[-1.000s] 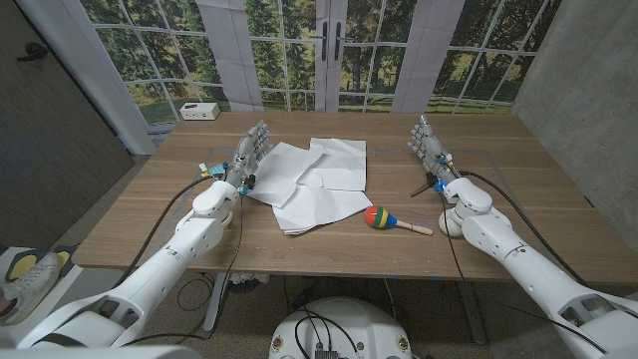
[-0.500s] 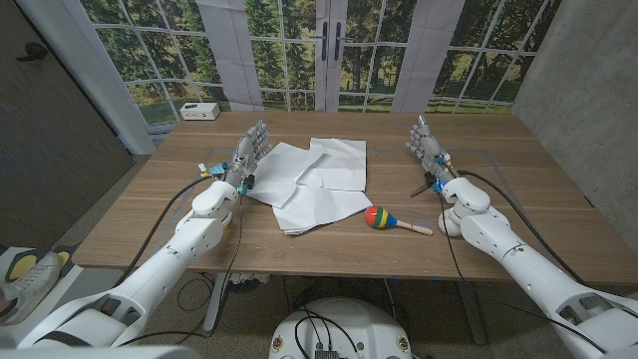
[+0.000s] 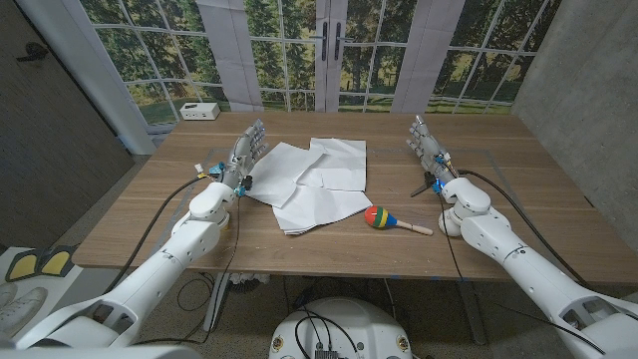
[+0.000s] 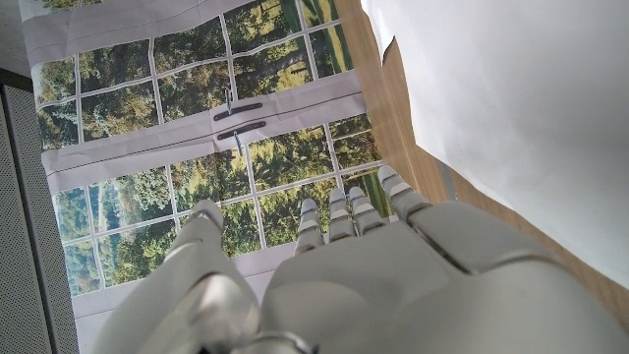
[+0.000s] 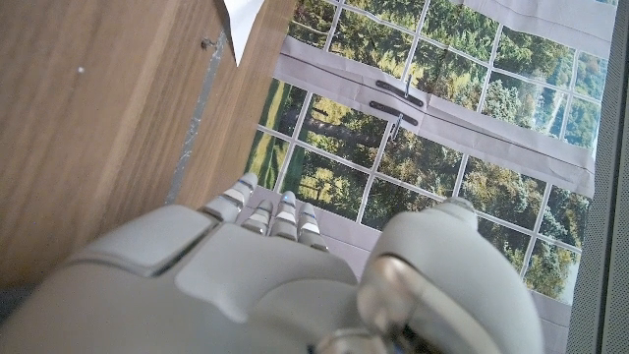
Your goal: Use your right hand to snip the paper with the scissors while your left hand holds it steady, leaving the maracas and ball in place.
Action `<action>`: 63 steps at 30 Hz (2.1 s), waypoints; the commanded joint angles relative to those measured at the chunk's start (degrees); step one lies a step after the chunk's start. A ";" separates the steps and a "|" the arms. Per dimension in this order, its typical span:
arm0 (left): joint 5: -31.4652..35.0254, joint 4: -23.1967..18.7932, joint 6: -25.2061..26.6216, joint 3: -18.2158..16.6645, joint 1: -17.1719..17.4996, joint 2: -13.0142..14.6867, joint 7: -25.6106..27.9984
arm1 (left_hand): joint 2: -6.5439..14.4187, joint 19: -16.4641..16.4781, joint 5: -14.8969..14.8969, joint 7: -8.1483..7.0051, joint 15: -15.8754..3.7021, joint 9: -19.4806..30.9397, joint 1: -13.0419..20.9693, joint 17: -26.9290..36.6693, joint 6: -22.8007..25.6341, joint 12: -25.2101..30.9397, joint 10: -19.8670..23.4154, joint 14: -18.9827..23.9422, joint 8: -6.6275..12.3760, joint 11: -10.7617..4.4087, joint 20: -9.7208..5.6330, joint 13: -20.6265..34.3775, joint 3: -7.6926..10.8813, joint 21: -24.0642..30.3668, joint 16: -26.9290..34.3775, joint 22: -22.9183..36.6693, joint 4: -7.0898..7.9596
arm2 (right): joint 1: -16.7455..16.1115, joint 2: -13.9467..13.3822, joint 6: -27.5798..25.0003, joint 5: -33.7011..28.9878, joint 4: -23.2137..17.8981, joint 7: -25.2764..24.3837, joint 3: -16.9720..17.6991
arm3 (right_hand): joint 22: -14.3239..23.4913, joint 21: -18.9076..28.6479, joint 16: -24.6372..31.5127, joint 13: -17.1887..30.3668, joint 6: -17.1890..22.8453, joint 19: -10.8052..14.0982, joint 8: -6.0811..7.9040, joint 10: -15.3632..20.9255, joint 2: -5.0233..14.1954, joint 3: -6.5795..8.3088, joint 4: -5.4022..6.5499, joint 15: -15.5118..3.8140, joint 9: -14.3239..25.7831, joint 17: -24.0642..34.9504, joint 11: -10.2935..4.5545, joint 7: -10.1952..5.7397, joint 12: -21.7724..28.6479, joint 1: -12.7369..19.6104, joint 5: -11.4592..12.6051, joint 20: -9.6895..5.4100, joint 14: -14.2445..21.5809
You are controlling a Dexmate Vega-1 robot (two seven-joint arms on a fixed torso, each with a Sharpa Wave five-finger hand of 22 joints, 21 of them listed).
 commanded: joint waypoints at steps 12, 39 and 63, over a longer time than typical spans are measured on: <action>1.72 -2.94 -2.28 -0.71 3.52 0.32 3.09 | 0.33 -0.03 0.21 -0.13 -0.44 0.10 0.56 0.10 0.53 0.54 1.29 -0.02 0.55 -0.46 -0.41 0.09 0.27 0.30 0.25 0.11 -0.64 | -0.51 -5.57 -4.15 -10.75 -7.98 -5.86 -2.38 | 0.08 0.44 0.74 0.17 1.72 -0.04 0.83 2.22 1.77 1.82 -2.44 -4.59 0.27 -0.16 -2.65 -2.16 0.84 5.45 -0.24 -0.90 0.17; 0.41 -4.98 -0.23 -2.26 4.86 1.88 4.02 | 0.52 0.03 0.20 -0.06 -0.52 0.10 0.90 0.05 0.97 0.41 1.04 -0.24 0.58 -0.34 -0.64 0.07 0.41 0.37 0.17 0.08 -1.18 | 2.16 -10.70 -6.45 -18.58 -9.40 -3.01 -4.67 | 0.10 0.98 2.11 0.43 2.70 1.94 0.69 7.63 2.88 3.70 -5.32 -6.57 0.32 -0.28 -9.26 -4.63 1.94 10.78 -1.67 -0.23 3.80; 1.52 -4.86 1.26 -1.46 3.39 1.42 5.17 | 0.59 0.19 0.17 0.07 -0.55 0.10 0.95 0.04 1.44 0.56 1.45 -0.02 0.64 -0.39 -0.59 0.06 0.41 0.46 0.30 0.07 -1.48 | 5.73 -18.21 -8.45 -25.89 -11.47 3.04 -5.88 | 0.17 0.79 1.69 0.78 0.05 1.55 -0.21 7.66 3.03 5.35 -8.23 -7.42 0.38 -0.10 -13.24 -9.80 0.97 15.74 -3.09 -0.49 2.46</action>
